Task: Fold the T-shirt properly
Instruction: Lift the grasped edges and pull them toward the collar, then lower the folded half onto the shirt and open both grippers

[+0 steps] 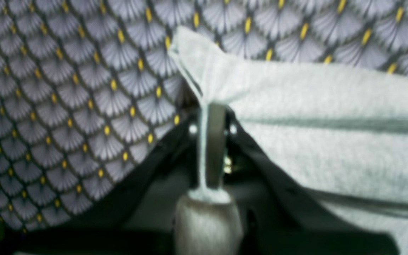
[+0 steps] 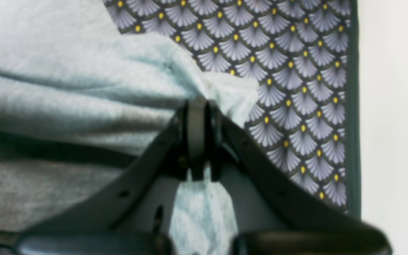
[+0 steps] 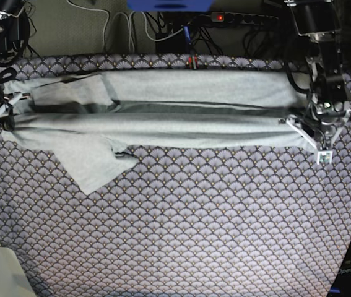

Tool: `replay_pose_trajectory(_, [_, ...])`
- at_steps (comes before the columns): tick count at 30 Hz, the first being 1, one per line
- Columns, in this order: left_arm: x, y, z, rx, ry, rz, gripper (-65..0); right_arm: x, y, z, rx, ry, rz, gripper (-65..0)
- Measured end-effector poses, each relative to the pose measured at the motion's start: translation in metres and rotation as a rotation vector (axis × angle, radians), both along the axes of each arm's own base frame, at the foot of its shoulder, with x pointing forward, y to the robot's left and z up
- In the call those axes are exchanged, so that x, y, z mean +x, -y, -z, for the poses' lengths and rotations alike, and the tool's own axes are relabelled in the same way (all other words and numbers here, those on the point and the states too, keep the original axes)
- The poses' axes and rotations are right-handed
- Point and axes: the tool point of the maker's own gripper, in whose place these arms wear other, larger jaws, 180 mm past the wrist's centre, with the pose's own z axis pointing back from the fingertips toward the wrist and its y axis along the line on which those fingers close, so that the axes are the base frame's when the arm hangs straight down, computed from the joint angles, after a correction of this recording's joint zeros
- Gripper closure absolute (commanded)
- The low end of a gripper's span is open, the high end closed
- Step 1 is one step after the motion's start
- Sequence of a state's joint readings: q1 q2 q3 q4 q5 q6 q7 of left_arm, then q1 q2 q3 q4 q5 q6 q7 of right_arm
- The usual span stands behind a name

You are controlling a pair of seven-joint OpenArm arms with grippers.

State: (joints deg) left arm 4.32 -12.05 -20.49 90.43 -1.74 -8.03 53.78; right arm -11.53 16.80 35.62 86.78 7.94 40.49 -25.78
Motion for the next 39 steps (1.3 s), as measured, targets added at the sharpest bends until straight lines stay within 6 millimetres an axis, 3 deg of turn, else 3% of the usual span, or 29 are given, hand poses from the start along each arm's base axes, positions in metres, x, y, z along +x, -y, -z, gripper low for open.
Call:
replay_pose_trajectory(5, [-0.013, 0.0, 0.009, 0.0, -0.03, 0.0, -0.4, -0.011, -0.005, 0.01, 0.016, -0.026, 0.007, 0.0])
replay_pose_trajectory(28, [-0.01, -0.008, 0.004, 0.017, -0.024, 0.008, -0.8, -0.036, 0.001, 0.018, 0.008, -0.071, 0.021, 0.0])
replay_pose_trajectory(34, [0.0, -0.011, -0.005, 0.031, 0.001, 0.003, -13.6, -0.034, 0.0, 0.013, -0.004, -0.06, 0.015, 0.0])
replay_pose_trajectory(39, [-0.001, -0.013, -0.005, 0.038, -0.003, -0.001, -13.9, -0.042, 0.0, 0.018, -0.005, -0.082, 0.015, 0.0])
